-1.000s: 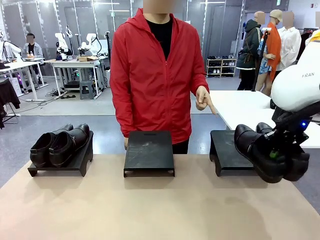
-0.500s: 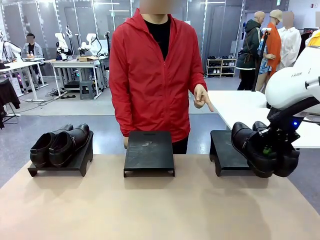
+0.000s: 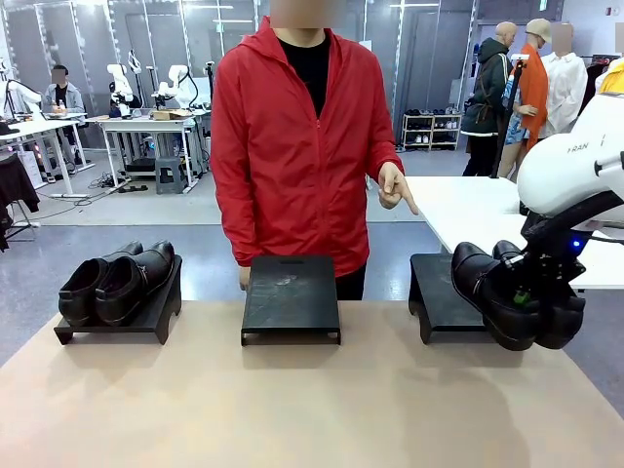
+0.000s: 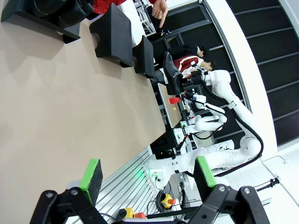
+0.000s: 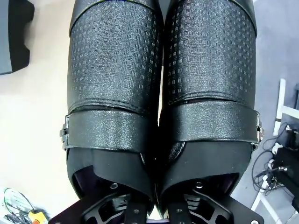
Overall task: Place the shoes on the stand as instructed by the person.
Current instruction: Pick up another pair of Shoes and place it on the Shoes Stand indicated by the person.
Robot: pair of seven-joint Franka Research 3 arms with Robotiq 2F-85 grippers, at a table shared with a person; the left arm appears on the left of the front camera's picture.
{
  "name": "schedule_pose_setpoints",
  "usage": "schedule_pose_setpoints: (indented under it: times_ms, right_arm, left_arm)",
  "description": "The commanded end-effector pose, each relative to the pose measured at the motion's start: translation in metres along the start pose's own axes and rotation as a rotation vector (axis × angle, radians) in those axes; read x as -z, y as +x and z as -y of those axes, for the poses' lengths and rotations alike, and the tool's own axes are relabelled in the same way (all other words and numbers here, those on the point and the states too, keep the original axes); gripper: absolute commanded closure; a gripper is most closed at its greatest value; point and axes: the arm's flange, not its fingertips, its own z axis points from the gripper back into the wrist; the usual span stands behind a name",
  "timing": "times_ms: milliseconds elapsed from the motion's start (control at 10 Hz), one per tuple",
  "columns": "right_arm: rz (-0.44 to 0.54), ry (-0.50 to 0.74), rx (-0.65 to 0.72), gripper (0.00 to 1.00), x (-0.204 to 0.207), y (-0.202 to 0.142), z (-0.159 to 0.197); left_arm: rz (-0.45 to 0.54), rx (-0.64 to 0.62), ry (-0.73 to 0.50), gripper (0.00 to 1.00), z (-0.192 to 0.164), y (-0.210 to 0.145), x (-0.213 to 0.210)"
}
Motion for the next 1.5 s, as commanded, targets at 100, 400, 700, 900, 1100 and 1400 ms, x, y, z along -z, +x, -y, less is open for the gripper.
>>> schedule_pose_setpoints:
  times_ms: [100,400,700,900,1100,1400]
  right_arm:
    - [0.051,0.007,-0.067,0.91,-0.010,0.012,0.006]
    - [0.038,-0.008,-0.042,0.91,-0.007,0.047,-0.005]
    - [0.053,0.023,0.009,0.91,0.002,0.076,-0.015]
    - [0.089,0.026,0.002,0.91,0.011,0.091,-0.020]
    - [0.129,0.032,0.013,0.91,0.016,0.100,-0.020]
    - [0.190,0.025,0.048,0.91,0.038,0.112,-0.022]
  left_arm:
    - [0.009,0.025,-0.018,0.00,0.001,-0.001,0.001]
    - [0.009,0.025,-0.018,0.00,0.001,-0.001,0.001]
    - [0.009,0.025,-0.018,0.00,0.001,-0.001,0.001]
    - [0.009,0.025,-0.018,0.00,0.001,-0.001,0.001]
    - [0.009,0.025,-0.018,0.00,0.001,-0.001,0.001]
    - [0.009,0.025,-0.018,0.00,0.001,-0.001,0.001]
